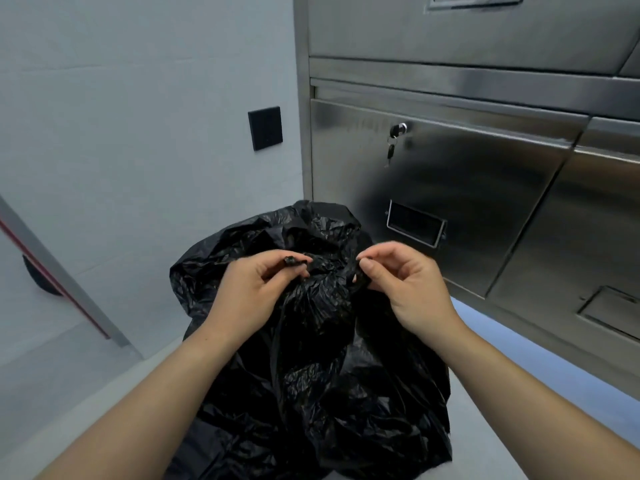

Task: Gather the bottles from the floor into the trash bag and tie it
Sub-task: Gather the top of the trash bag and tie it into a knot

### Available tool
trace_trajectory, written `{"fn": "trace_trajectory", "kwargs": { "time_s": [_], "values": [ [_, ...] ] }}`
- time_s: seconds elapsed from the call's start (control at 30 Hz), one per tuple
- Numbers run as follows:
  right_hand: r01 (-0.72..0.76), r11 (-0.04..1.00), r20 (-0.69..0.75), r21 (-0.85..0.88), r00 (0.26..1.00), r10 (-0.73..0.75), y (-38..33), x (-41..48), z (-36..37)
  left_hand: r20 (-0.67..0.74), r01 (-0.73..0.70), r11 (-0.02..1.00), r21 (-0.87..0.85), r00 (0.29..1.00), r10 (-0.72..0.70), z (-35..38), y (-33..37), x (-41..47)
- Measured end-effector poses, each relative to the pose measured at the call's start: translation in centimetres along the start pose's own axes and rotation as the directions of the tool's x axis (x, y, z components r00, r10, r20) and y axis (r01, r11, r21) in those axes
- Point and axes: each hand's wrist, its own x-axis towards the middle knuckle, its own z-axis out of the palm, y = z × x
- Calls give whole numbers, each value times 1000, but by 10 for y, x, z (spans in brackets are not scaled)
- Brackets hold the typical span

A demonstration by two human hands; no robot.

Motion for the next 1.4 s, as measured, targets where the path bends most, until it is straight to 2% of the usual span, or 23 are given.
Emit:
{"fn": "trace_trajectory", "kwargs": {
  "time_s": [0.1,0.17,0.23,0.3,0.43,0.53,0.63,0.8,0.9,1.03,1.2,1.4],
  "values": [
    [-206,974,-25,96,978,209,-10,-4,-12,-13,-36,987,158,999,38,-11,8,-1],
    [-315,925,-58,212,941,333,-13,-1,-24,-102,-19,980,197,994,39,-23,8,3],
    [-354,882,-102,312,910,401,-12,3,-35,-209,49,984,172,978,-13,-35,3,10],
    [-343,864,-150,369,895,419,-8,5,-41,-242,110,989,101,967,-83,-35,-4,11],
    [-232,884,-185,405,926,328,-2,8,-42,-190,161,987,-17,968,-162,-12,-16,4],
    [-128,909,-167,396,964,208,-7,8,-37,-111,82,994,-72,990,-89,-1,-7,5],
    [-54,961,-173,271,979,104,-11,4,-23,-56,-4,998,-56,998,1,12,10,4],
    [78,995,-143,59,987,-69,-8,-8,0,-3,-57,998,2,998,57,28,25,-5],
    [71,997,-103,-11,992,-72,-2,-15,3,30,-106,993,60,994,104,27,25,-11],
    [5,998,-64,63,998,-1,0,-21,0,77,-106,992,72,992,100,23,21,-15],
    [40,992,43,120,998,-45,-7,-20,3,104,-105,994,41,990,100,23,22,-18],
    [48,998,25,-27,999,-47,-1,-23,8,97,-102,993,-66,989,108,26,25,-23]
  ]
}}
